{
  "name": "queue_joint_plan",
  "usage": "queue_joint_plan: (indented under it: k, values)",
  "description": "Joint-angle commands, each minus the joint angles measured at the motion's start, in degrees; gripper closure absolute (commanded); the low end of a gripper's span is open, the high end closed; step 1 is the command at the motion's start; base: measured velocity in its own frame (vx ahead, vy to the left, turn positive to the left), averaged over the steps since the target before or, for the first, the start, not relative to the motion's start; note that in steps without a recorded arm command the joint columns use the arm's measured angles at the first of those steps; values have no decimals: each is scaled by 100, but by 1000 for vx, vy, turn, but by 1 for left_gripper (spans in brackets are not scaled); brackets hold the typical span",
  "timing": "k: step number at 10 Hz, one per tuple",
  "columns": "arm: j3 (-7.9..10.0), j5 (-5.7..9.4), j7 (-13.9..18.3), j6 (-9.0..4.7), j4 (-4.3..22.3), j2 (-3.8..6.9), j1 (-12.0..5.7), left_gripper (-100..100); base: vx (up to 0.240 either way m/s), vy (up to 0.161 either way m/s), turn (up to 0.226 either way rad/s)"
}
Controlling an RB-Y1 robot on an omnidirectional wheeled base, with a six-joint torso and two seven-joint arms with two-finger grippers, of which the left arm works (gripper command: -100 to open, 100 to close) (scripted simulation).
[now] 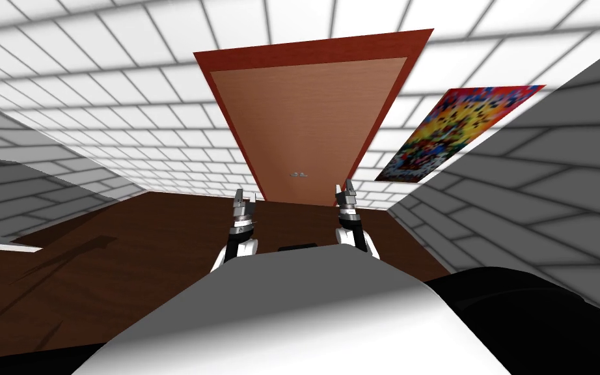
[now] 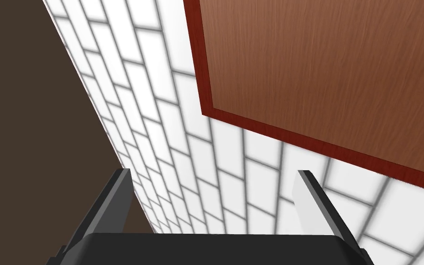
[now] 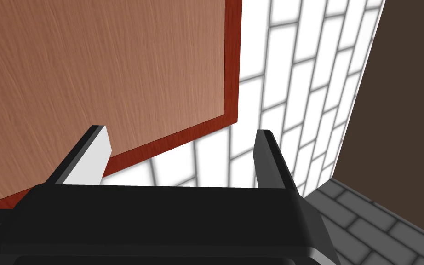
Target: Pull the door open
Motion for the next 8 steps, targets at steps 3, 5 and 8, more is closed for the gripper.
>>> queue_joint_plan:
  k: [3, 5, 8]
  values:
    - [46, 55, 21, -106, 436, 93, -95, -100, 106, -36, -63]
    - [69, 87, 34, -165, 679, 143, -139, -100, 97, -37, -66]
    - [102, 135, 53, -253, 1043, 218, -204, -100, 106, -30, -67]
